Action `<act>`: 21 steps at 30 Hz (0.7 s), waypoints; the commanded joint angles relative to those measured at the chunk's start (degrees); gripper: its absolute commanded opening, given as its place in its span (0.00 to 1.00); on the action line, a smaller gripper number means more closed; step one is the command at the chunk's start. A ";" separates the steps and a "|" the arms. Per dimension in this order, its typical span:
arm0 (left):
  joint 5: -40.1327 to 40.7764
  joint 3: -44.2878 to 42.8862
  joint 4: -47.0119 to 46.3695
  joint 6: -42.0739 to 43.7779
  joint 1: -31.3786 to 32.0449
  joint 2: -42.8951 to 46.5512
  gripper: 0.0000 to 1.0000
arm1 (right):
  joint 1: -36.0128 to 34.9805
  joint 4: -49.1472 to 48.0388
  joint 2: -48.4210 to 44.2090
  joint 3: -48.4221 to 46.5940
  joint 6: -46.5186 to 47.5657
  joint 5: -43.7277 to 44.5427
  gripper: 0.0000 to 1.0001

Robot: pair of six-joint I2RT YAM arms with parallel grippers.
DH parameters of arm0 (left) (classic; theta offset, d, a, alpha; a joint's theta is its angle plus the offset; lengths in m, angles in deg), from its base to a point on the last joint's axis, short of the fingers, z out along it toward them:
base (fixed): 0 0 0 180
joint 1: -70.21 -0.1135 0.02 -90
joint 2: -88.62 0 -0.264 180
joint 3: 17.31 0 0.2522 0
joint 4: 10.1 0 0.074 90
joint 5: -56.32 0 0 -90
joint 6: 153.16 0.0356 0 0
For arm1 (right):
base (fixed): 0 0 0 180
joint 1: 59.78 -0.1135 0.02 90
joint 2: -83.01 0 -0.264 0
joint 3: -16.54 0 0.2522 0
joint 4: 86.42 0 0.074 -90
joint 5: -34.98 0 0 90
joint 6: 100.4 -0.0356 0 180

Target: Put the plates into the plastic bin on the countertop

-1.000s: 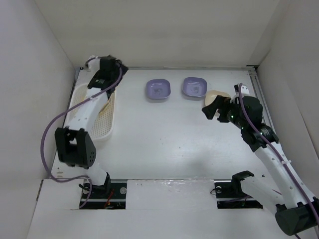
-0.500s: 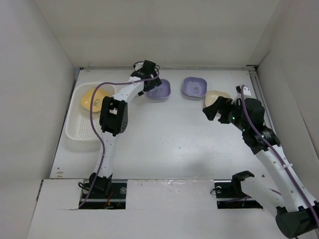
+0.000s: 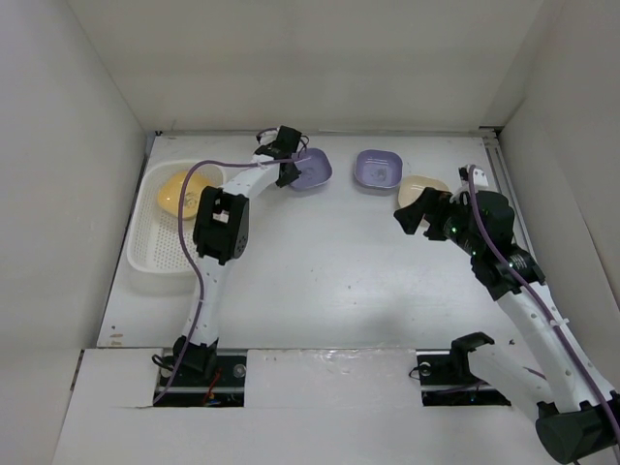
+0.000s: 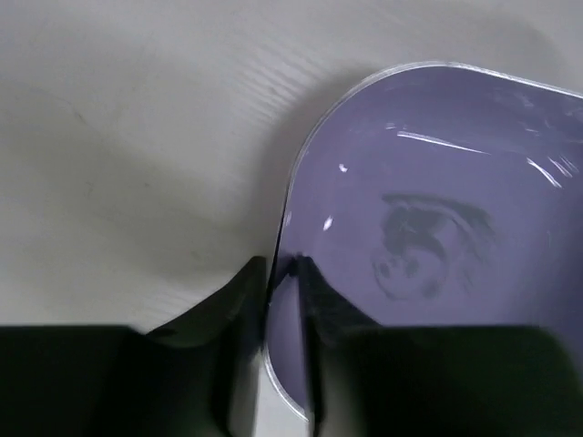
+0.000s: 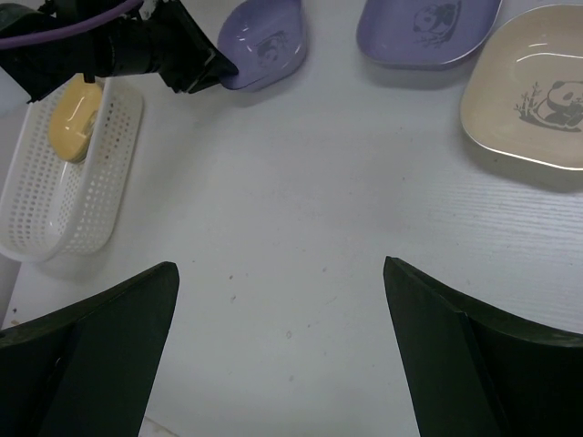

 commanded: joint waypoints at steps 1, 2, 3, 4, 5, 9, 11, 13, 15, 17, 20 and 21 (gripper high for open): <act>0.59 2.67 0.95 0.09 -0.03 -0.52 0.08 | 0.47 -2.11 -0.06 -0.76 -0.57 0.21 1.00; 0.59 3.28 0.95 0.09 -0.03 0.26 0.03 | 0.47 -2.11 -0.06 -0.76 -0.57 0.21 1.00; 0.59 3.89 0.95 0.09 -0.03 0.79 0.03 | 0.47 -2.11 -0.06 -0.76 -0.57 0.21 1.00; 1.11 4.51 0.95 0.09 -0.03 1.49 0.03 | 0.47 -2.11 -0.06 -0.76 -0.57 0.21 1.00; 1.12 5.12 0.43 0.61 -0.03 2.81 0.03 | 0.47 -2.11 -0.06 -0.76 -0.57 0.21 1.00; 1.12 5.74 1.30 1.76 -0.03 7.99 0.00 | 0.47 -2.11 -0.06 -0.76 -0.57 0.21 1.00; 1.64 8.36 1.30 2.29 -0.03 14.90 0.00 | 0.47 -2.11 -0.06 -0.76 -0.57 0.21 1.00; 1.64 10.13 0.51 2.90 -0.03 19.93 0.00 | 0.47 -2.64 -0.06 -0.24 -0.57 0.21 1.00; -0.63 12.15 -0.11 4.13 -2.82 26.59 0.00 | 0.47 -2.64 -0.06 0.29 -0.57 -0.32 1.00; -5.45 13.30 -0.72 5.81 -6.08 30.05 0.00 | 0.47 -3.17 -0.06 0.29 -0.57 -0.32 1.00; -7.50 18.30 0.24 5.28 -11.88 37.69 0.00 | 0.47 -3.86 -0.06 0.90 -0.57 -0.84 1.00; -5.50 22.23 0.24 4.58 -14.33 41.97 0.00 | 0.47 -3.87 -0.06 0.91 -1.09 -1.45 1.00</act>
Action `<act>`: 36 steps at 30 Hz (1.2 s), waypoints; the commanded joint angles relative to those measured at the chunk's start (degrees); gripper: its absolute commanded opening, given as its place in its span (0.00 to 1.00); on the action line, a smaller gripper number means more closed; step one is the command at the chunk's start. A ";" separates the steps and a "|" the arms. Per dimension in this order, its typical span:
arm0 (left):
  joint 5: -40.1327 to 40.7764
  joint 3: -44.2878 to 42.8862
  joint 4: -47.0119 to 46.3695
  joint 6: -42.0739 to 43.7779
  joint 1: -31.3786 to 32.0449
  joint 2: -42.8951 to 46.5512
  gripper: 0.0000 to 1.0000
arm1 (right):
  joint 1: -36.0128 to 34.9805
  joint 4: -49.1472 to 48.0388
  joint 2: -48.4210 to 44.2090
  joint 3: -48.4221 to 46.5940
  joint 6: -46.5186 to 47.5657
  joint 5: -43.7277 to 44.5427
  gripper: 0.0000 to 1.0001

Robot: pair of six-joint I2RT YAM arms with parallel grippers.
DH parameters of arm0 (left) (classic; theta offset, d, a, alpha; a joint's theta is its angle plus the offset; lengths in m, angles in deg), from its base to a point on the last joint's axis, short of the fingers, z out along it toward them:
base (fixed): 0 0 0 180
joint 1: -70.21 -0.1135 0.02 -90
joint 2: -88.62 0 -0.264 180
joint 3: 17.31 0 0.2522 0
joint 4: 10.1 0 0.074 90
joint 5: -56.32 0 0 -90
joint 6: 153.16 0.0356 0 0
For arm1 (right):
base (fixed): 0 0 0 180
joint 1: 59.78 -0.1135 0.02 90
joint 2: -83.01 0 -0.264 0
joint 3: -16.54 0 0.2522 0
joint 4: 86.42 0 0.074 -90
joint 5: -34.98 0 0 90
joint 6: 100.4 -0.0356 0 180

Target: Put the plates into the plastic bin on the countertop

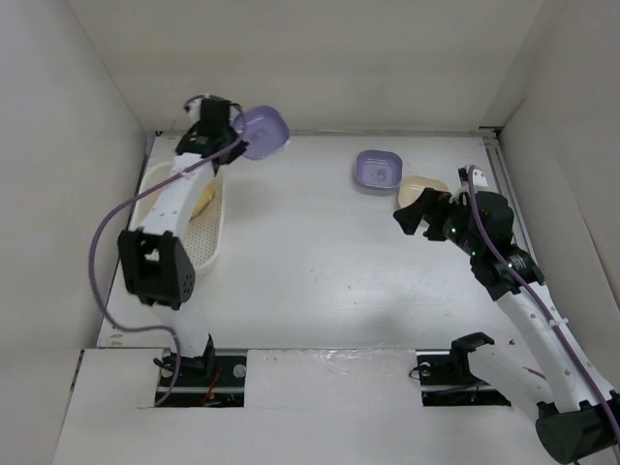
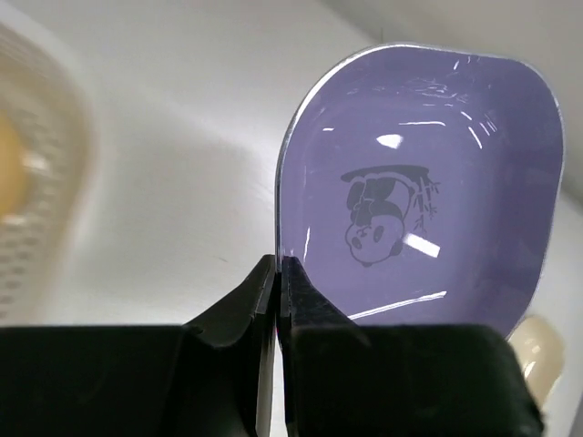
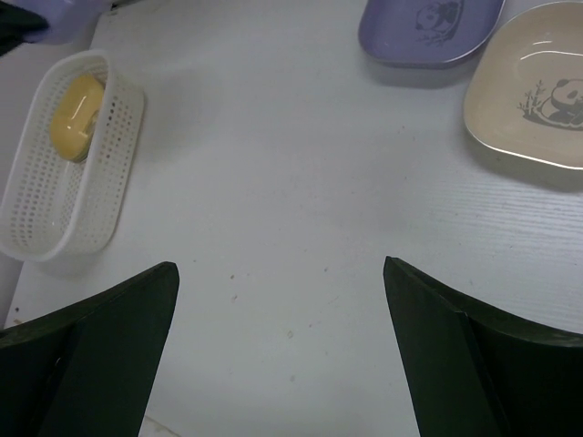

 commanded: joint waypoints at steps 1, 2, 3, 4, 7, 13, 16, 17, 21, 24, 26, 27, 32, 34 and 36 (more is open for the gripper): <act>0.67 7.79 0.40 -0.47 -6.42 12.68 0.00 | 0.47 -4.06 -0.06 0.58 -1.07 -1.37 1.00; 1.36 10.16 -0.39 -1.52 -9.73 14.70 0.00 | 0.47 -4.07 -0.06 1.10 -1.07 -2.07 1.00; 0.85 12.97 -1.44 -2.84 -11.76 16.63 0.00 | 0.47 -4.68 -0.06 1.11 -1.07 -2.60 1.00; 0.84 15.78 -2.23 -3.81 -14.04 18.39 0.00 | 0.47 -5.29 -0.06 1.11 -1.07 -3.39 1.00; -7.19 27.03 -9.60 -2.87 -24.33 22.89 0.00 | 0.47 -6.61 1.16 1.11 -1.07 -4.88 1.00; -7.34 30.75 -10.17 -2.49 -27.07 18.33 0.00 | 0.47 -7.76 2.92 1.11 -1.07 -6.73 1.00; -2.69 31.97 -9.01 -5.12 -27.07 18.32 0.00 | 0.47 -6.88 2.92 0.58 -0.46 -6.73 1.00; -1.28 32.76 -9.01 -5.75 -27.07 18.93 0.00 | 0.47 -6.18 2.92 0.58 -0.46 -6.73 1.00; -0.74 36.37 -10.68 -8.82 -28.39 20.08 0.00 | 0.47 -6.18 1.34 1.28 -0.46 -4.89 1.00; 1.18 38.13 -11.20 -10.58 -28.92 21.13 0.00 | 0.47 -6.18 1.34 1.28 -0.46 -4.89 1.00; 3.12 38.13 -10.33 -11.11 -28.92 22.27 0.00 | 0.47 -6.18 1.34 1.28 -0.46 -4.89 1.00; 3.91 38.13 -9.72 -11.11 -28.92 22.28 0.00 | 0.47 -6.18 1.95 1.28 -0.46 -4.89 1.00; 2.86 37.60 -10.24 -11.82 -30.33 21.75 0.00 | 0.47 -6.18 1.96 1.28 -0.46 -4.89 1.00; 2.26 36.73 -10.24 -11.29 -30.33 21.05 0.06 | 0.47 -6.18 2.49 1.28 -0.46 -4.89 1.00; 2.25 36.03 -10.24 -11.29 -30.33 20.52 0.33 | 0.47 -6.18 2.49 1.28 -0.46 -4.89 1.00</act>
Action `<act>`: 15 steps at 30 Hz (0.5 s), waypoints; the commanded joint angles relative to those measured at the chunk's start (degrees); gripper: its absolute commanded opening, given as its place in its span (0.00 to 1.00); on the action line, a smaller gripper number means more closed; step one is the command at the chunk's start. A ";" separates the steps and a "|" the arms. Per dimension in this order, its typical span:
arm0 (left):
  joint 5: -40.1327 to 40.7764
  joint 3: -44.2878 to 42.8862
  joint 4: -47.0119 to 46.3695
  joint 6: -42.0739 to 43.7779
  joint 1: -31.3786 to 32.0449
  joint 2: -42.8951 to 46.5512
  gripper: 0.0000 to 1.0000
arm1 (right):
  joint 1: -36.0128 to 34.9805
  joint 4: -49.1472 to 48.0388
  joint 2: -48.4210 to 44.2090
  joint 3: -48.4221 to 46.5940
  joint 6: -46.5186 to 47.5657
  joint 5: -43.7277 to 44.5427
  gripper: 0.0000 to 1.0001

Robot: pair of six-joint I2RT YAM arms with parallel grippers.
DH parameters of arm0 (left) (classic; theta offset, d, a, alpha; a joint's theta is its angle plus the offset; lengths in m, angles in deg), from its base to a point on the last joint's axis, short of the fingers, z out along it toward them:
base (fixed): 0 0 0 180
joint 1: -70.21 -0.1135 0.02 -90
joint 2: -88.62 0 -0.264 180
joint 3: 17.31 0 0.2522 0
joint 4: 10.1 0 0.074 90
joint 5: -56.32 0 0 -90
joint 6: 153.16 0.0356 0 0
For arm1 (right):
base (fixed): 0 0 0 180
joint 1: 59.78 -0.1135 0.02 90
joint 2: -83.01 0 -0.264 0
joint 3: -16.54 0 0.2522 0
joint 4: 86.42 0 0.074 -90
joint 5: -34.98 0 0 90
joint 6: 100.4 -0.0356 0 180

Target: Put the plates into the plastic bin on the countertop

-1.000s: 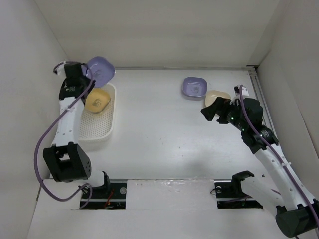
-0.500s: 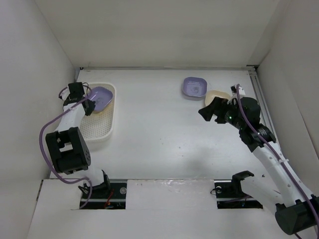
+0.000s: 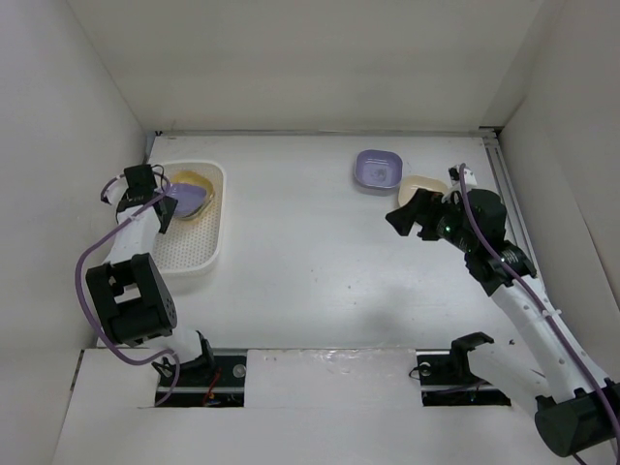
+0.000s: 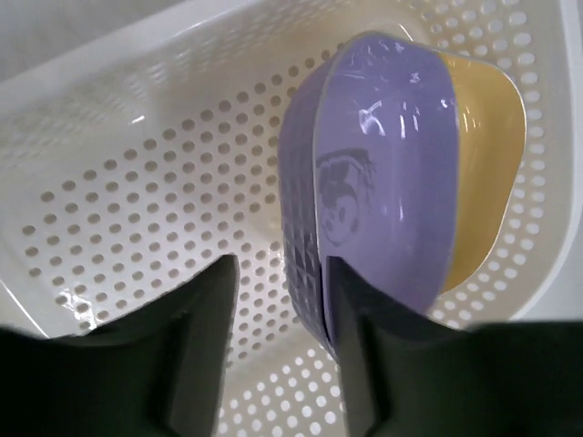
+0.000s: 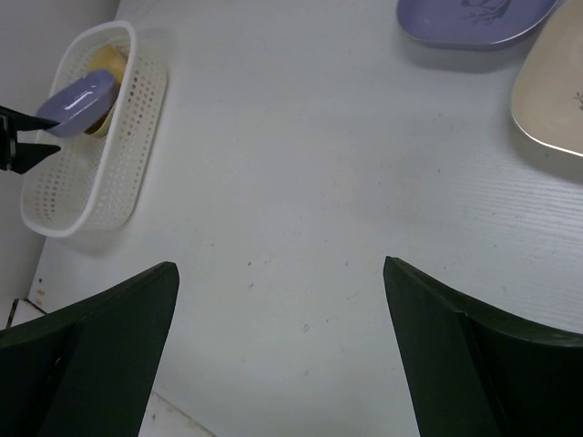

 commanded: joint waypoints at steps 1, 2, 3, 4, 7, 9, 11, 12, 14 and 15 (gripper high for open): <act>-0.41 -2.16 -1.80 -0.62 -0.36 0.48 0.41 | 0.47 -2.79 0.02 -0.23 0.35 0.51 1.00; -0.42 -2.68 -1.80 -0.62 -0.36 0.47 0.49 | 0.47 -2.79 0.02 -0.23 0.35 0.51 1.00; -1.73 -2.69 -2.50 -0.62 -0.36 0.47 0.57 | 0.47 -2.27 0.02 -0.23 0.35 0.51 1.00; -2.44 -2.69 -3.03 -0.62 -0.36 0.47 0.70 | 0.47 -2.26 0.02 -0.23 0.87 0.51 1.00; -5.33 -3.30 -3.03 0.77 -0.36 1.78 0.80 | 0.47 -2.26 0.02 -0.23 0.88 1.04 1.00; -5.17 -3.30 -3.74 1.92 0.34 3.98 0.86 | 0.47 -2.26 0.02 -0.23 0.88 1.04 1.00; -4.46 -5.06 -2.95 2.63 1.74 6.79 0.95 | 0.47 -2.26 0.02 -0.23 0.88 1.04 1.00; -4.46 -5.06 -2.95 3.76 1.75 7.41 0.95 | 0.47 -2.26 0.02 -0.75 0.88 1.04 1.00; -6.21 -6.55 -2.16 4.64 1.75 8.20 1.00 | 0.47 -2.26 0.02 -0.75 0.88 1.04 1.00; -7.01 -6.56 -1.46 4.65 1.75 8.21 1.00 | 0.47 -2.26 0.02 -0.75 0.88 1.04 1.00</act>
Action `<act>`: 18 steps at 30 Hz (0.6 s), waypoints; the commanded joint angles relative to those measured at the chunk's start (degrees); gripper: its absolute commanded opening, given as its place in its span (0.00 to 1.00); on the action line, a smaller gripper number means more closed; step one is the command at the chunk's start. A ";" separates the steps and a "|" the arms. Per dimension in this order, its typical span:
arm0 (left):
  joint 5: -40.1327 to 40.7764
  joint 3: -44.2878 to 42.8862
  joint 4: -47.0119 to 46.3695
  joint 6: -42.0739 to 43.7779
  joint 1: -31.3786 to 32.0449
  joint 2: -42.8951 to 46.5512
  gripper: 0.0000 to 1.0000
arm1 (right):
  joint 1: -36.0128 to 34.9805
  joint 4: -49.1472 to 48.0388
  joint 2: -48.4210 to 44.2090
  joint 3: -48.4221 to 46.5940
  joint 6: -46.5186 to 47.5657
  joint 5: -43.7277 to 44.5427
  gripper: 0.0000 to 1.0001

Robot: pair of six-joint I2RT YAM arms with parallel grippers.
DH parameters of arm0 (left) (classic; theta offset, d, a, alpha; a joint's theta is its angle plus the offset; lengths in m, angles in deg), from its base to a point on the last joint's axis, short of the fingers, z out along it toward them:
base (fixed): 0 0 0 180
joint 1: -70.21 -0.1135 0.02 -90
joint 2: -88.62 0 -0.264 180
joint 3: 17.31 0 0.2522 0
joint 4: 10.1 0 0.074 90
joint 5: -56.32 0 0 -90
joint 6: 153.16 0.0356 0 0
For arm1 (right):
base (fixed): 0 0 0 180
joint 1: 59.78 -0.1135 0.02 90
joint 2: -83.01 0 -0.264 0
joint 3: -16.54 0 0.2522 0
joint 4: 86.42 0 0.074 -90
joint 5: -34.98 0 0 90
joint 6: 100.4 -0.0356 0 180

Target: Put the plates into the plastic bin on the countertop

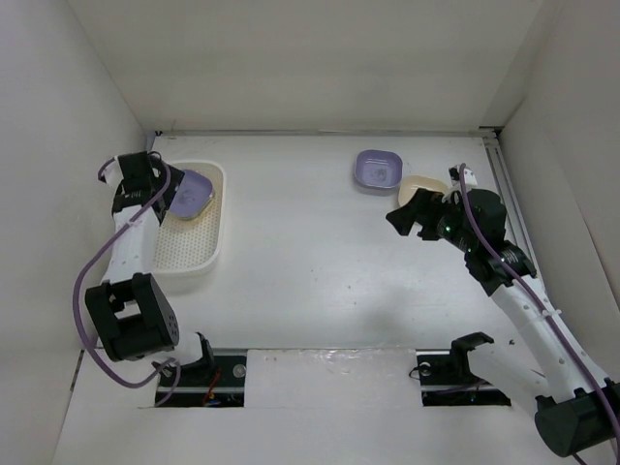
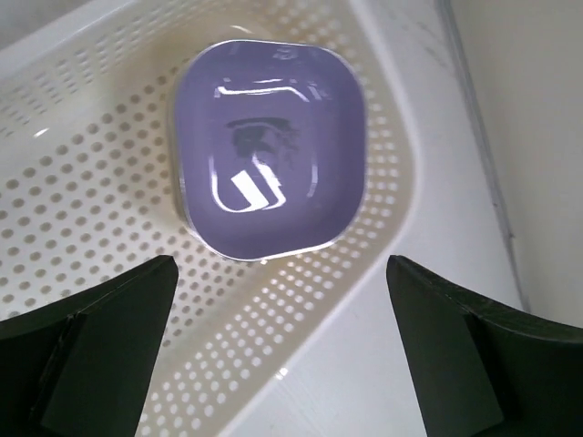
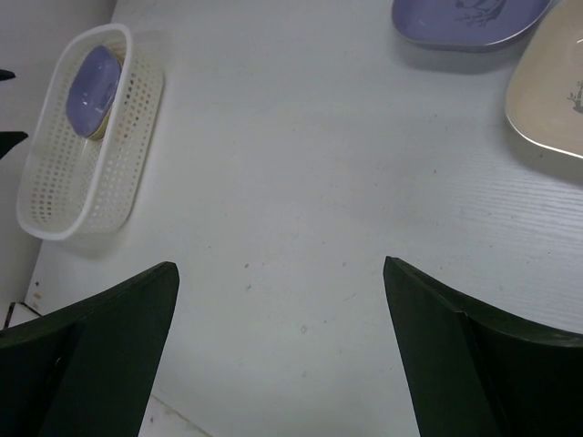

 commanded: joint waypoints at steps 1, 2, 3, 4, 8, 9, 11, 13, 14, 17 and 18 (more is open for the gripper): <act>-3.81 -3.56 -0.08 2.29 1.39 4.47 1.00 | 0.47 -2.28 -0.66 -0.75 0.81 0.47 1.00; -3.83 -3.56 -0.86 2.99 2.80 4.47 1.00 | 0.47 -2.28 -0.67 -0.75 0.81 0.47 1.00; -2.61 -4.26 -0.87 2.99 8.29 4.47 1.00 | 0.47 -2.28 -0.67 -0.75 0.81 1.08 1.00; -1.56 -5.05 -2.00 3.86 12.18 4.47 1.00 | 0.47 -1.76 -1.19 -1.28 0.81 1.09 1.00; 7.83 -17.85 2.37 4.92 33.18 -7.62 1.00 | 0.47 1.47 -1.81 -3.30 0.81 5.38 1.00; 7.86 -21.19 2.99 4.93 35.92 -10.79 1.00 | 0.47 2.54 -2.68 -4.61 0.21 8.26 1.00; 7.34 -29.55 1.26 7.38 41.56 -19.32 1.00 | 0.47 4.47 -5.49 -5.14 -1.63 11.00 1.00; 5.49 -37.87 -0.68 8.88 43.58 -27.46 1.00 | 0.47 4.48 -7.95 -4.37 -2.34 13.13 1.00; 5.49 -40.71 -1.39 8.88 44.90 -30.13 1.00 | 0.47 4.48 -9.53 -4.36 -2.96 13.13 1.00; 3.64 -52.19 -1.92 8.98 45.96 -41.35 1.00 | 0.47 7.03 -9.54 -4.36 -2.97 14.01 1.00; 2.51 -54.69 -1.92 8.97 45.97 -43.93 1.00 | 0.47 7.55 -9.54 -3.75 -2.97 14.01 1.00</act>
